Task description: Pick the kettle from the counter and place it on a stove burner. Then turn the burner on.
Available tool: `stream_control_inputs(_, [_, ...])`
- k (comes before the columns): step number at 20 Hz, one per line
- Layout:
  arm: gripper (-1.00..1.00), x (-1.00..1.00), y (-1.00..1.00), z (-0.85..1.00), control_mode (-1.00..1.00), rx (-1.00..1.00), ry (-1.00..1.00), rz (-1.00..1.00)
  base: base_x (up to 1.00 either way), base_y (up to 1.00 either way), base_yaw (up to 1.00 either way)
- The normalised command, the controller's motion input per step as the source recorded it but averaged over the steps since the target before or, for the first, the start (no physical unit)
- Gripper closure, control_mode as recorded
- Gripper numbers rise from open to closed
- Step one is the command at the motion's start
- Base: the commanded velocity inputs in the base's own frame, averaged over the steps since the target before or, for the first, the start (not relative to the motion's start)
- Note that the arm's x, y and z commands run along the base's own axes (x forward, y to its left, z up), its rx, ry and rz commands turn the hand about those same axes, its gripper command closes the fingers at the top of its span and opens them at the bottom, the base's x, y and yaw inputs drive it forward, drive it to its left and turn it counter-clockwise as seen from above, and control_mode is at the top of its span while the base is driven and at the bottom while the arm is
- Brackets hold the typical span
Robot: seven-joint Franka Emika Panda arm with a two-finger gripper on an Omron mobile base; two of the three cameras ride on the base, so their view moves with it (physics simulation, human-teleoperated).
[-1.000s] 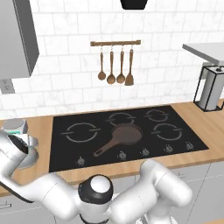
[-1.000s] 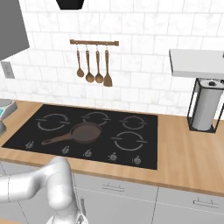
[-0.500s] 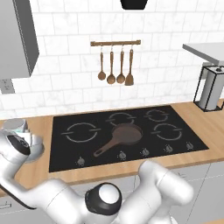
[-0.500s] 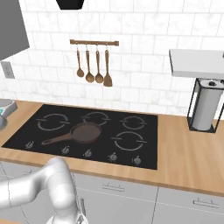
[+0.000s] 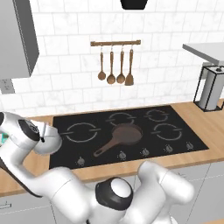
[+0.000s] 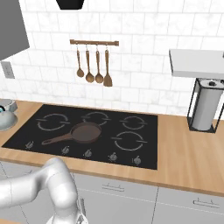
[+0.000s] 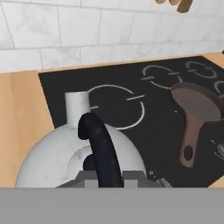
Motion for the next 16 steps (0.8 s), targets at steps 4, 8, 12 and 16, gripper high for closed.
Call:
stream_control_inputs(4, [1.00, 0.05, -0.76, 0.12, -1.00, 0.00, 0.04, -0.21, 0.00, 0.00, 0.00])
stream_control_inputs(8, [1.00, 0.08, -0.81, 0.02, -1.00, 0.00, 0.00, -0.18, 0.00, 0.00, 0.00])
stream_control_inputs(12, [1.00, 0.14, -0.79, 0.00, -1.00, 0.00, 0.00, -0.15, 0.00, 0.00, 0.00])
stream_control_inputs(16, [1.00, 0.23, -0.73, 0.00, -1.00, 0.00, 0.00, -0.07, 0.00, 0.00, 0.00])
